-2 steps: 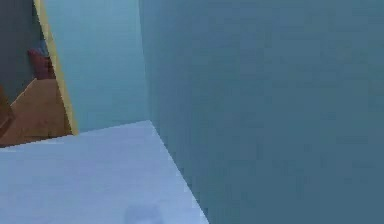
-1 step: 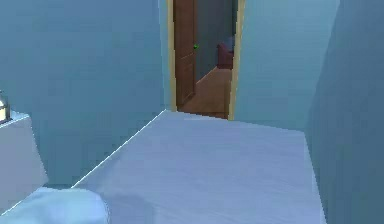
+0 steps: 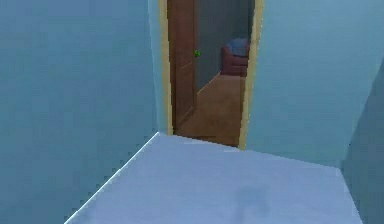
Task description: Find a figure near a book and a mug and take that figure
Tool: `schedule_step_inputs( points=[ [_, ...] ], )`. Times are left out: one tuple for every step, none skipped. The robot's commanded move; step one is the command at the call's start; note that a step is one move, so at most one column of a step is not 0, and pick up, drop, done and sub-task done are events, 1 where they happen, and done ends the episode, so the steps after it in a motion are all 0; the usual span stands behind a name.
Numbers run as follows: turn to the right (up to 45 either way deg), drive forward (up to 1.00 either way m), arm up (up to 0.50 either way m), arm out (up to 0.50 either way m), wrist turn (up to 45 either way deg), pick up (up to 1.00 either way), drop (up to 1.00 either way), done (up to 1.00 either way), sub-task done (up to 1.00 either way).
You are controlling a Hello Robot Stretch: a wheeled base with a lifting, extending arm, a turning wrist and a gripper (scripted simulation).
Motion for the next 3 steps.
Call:
schedule_step_inputs(
  points=[
    [6.0,0.00,0.00,0.00,0.0,0.00,0.00,0.00,0.00],
    [0.0,1.00,0.00,0.00,0.0,0.00,0.00,0.00,0.00],
    [3.0,0.00,0.00,0.00,0.0,0.00,0.00,0.00,0.00]
  ],
)
